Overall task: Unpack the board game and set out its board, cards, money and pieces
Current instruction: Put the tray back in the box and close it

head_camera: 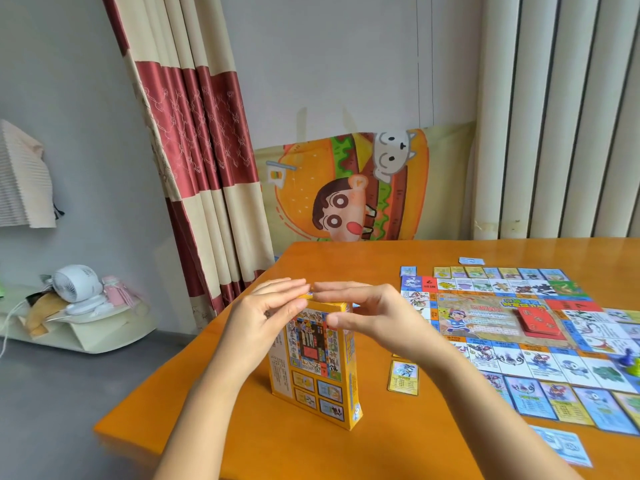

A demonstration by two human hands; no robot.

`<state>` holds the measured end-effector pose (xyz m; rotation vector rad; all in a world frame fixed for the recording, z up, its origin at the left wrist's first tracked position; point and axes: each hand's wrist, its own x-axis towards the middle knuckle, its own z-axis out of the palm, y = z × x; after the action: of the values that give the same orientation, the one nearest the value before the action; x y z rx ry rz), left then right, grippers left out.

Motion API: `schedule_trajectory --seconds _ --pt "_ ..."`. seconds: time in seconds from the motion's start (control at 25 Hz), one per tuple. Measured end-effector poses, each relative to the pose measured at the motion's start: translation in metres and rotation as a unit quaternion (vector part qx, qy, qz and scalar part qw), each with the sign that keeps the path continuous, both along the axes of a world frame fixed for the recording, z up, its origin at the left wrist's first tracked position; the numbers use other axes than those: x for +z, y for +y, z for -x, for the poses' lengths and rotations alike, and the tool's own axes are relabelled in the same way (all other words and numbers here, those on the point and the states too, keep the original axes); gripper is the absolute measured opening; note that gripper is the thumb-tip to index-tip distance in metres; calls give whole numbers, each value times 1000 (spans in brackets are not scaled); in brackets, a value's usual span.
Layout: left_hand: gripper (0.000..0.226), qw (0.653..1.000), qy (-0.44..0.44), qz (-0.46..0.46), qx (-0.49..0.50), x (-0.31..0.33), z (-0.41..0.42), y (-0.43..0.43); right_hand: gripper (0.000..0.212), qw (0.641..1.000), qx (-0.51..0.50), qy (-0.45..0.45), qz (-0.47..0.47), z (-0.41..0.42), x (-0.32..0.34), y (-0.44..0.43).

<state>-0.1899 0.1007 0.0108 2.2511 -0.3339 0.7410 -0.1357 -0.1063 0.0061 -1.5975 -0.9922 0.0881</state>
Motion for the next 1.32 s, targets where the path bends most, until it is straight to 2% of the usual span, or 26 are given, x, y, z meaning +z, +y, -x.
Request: schedule_trajectory --seconds 0.16,0.24,0.28,0.36,0.44,0.48,0.56,0.68,0.84,0.92,1.0,1.08,1.16,1.32 --pt "31 1000 -16 1 15 -5 8 -3 20 991 -104 -67 -57 11 -22 18" --pt "30 999 -21 10 31 -3 14 -7 20 989 -107 -66 -76 15 -29 21" --pt "31 999 -24 23 42 -1 15 -7 20 990 -98 -39 -92 17 -30 22" --pt "49 996 -10 67 65 3 20 -4 19 981 -103 66 -148 17 -26 22" --pt "65 986 70 143 54 7 26 1 17 941 -107 217 -235 7 -17 20" --pt "60 974 121 190 19 8 30 3 16 918 -101 268 -275 1 -11 19" --pt "40 943 202 256 -60 10 43 5 16 885 -80 313 -337 -11 4 18" --pt "44 929 228 272 -102 14 52 14 19 871 -45 319 -372 -21 20 24" --pt "36 944 160 282 -55 16 49 26 21 893 -78 307 -320 -22 26 34" --pt "40 976 112 185 -10 13 45 32 26 895 -102 316 -297 -23 23 35" --pt "55 995 29 58 77 8 39 39 45 897 -109 353 -242 -21 18 34" --pt "73 984 -79 -49 150 -1 33 45 55 907 -89 378 -161 -19 13 36" --pt "79 967 -153 -98 177 -12 28 48 47 907 -71 404 -98 -18 10 35" --pt "79 948 -214 -84 221 -26 20 40 42 913 -40 401 68 -26 21 19"
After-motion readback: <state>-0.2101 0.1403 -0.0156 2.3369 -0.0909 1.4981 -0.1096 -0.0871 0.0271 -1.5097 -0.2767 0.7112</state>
